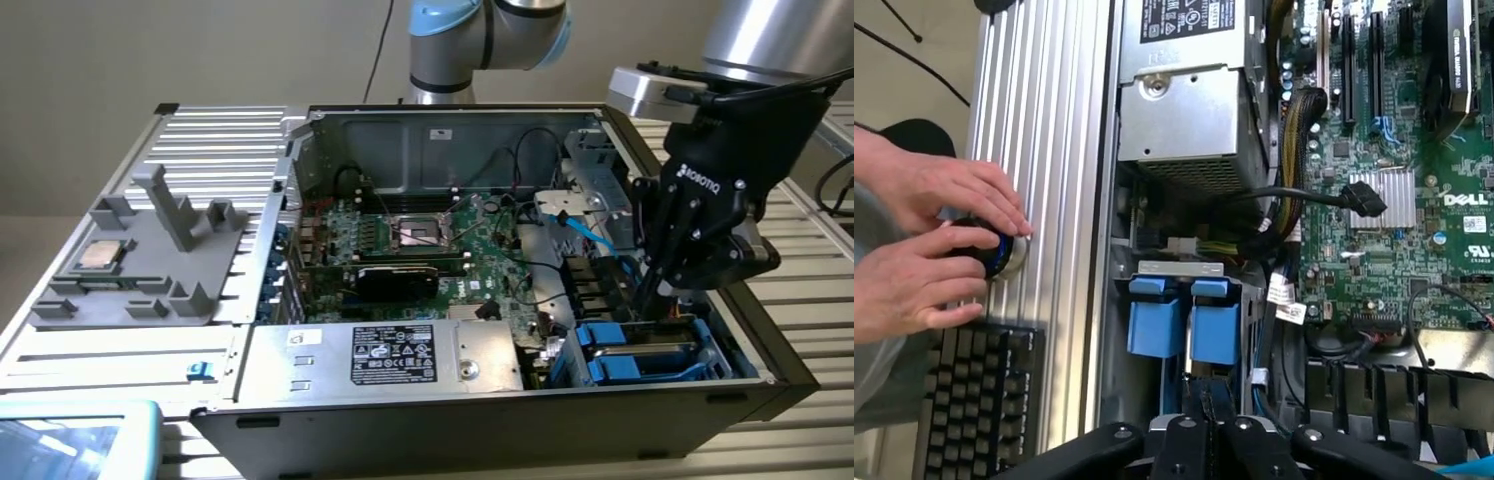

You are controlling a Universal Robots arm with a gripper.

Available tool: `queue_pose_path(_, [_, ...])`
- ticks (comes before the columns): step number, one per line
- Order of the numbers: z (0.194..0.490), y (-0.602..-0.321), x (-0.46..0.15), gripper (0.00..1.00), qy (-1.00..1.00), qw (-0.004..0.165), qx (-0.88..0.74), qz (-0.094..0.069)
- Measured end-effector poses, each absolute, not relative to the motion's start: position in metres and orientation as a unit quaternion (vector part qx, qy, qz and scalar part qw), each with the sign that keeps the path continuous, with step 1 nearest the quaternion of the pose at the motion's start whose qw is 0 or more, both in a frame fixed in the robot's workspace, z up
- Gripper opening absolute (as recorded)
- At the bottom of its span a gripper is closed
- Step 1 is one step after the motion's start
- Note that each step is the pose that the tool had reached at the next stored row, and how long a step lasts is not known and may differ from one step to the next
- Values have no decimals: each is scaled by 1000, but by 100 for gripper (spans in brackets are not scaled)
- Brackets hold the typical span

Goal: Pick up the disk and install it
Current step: 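Insert the second disk wire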

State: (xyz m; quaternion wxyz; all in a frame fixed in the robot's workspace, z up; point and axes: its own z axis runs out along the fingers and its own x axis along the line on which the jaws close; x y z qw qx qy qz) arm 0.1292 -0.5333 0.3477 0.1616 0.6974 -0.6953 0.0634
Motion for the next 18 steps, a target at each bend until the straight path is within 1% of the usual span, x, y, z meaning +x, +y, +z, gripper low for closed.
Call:
queue_pose_path(1, [348,-532,129,14,-695,166,696,68])
queue_pose_path(2, [348,-531,129,14,-695,167,696,69])
queue_pose_path(9, [347,-531,129,14,-694,167,697,69])
queue_pose_path(10, [347,-531,129,16,-694,167,697,69])
queue_pose_path(11, [347,-531,129,22,-694,167,697,69])
queue_pose_path(12, [347,-531,129,22,-694,167,697,69])
queue_pose_path(13, [347,-532,129,28,-694,166,698,68])
queue_pose_path(15, [348,-536,129,28,-694,162,699,65])
queue_pose_path(18, [348,-542,129,28,-695,152,701,54])
